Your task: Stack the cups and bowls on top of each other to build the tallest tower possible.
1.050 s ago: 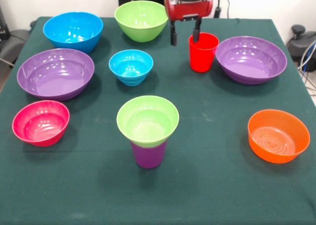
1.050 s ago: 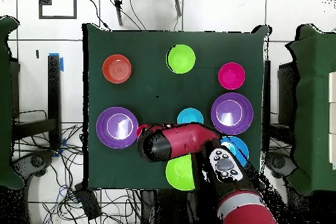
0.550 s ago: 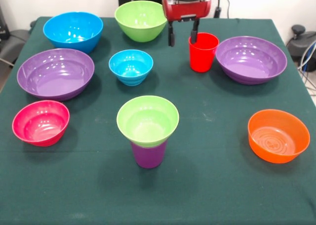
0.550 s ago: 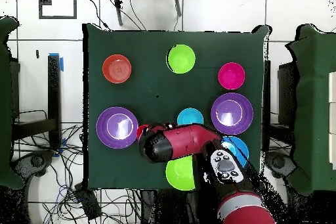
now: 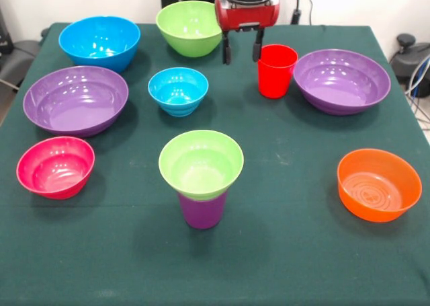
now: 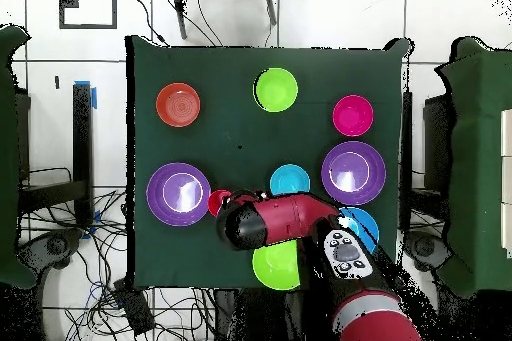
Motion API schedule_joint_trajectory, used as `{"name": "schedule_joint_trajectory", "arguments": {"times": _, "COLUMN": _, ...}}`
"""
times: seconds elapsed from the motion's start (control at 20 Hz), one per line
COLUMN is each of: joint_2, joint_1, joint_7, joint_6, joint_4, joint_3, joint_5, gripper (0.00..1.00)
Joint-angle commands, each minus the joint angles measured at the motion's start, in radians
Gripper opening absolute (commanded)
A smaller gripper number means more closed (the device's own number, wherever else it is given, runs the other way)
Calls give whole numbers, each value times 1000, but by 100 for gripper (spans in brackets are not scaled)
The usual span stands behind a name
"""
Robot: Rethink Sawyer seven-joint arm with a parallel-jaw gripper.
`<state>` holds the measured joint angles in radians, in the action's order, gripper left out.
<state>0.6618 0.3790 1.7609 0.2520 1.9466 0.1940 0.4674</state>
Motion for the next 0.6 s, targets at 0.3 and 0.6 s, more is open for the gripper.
{"name": "schedule_joint_trajectory", "arguments": {"times": 0.3, "joint_2": -59, "joint_1": -56, "joint_7": 103, "joint_6": -100, "joint_4": 59, "joint_3": -18, "joint_5": 57, "gripper": 100}}
{"name": "schedule_joint_trajectory", "arguments": {"times": 0.6, "joint_2": -50, "joint_1": -69, "joint_7": 107, "joint_6": -113, "joint_4": 78, "joint_3": -29, "joint_5": 44, "gripper": 100}}
